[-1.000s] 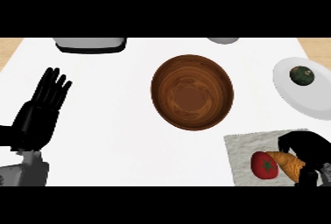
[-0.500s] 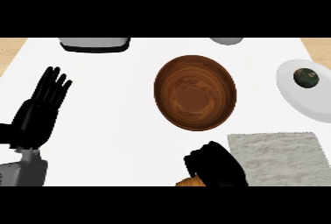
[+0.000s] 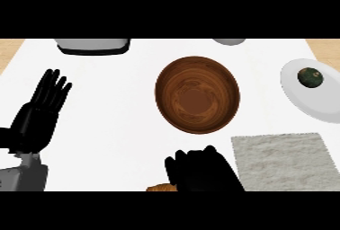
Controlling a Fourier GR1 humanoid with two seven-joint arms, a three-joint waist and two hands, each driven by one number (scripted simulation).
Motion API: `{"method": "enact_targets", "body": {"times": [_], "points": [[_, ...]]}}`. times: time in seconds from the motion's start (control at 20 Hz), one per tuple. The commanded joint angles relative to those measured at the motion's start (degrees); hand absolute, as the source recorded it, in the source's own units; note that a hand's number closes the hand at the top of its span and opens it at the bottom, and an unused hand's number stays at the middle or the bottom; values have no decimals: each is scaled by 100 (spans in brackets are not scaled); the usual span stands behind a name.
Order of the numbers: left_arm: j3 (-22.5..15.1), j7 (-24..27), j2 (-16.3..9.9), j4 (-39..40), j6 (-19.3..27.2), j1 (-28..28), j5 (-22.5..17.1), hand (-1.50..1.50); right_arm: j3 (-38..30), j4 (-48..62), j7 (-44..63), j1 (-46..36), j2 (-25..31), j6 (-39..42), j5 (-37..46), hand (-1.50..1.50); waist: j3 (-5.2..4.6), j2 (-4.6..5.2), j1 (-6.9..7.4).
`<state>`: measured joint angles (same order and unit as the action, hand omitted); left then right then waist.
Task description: Pick the croissant from the placemat and place it in the bowl
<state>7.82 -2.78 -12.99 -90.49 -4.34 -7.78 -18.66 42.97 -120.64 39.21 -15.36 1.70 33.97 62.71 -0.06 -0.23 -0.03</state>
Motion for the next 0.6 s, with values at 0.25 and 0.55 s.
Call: {"method": "enact_targets", "body": {"times": [0.25, 0.55], "points": [[-75, -555, 55, -382, 313, -244, 62, 0, -1430, -460, 1082, -1420, -167, 634, -459, 150, 4, 15, 37], [97, -159, -90, -477, -143, 219, -43, 0, -2390, 220, 691, -1913, -169, -45, -594, 150, 6, 22, 49]]}}
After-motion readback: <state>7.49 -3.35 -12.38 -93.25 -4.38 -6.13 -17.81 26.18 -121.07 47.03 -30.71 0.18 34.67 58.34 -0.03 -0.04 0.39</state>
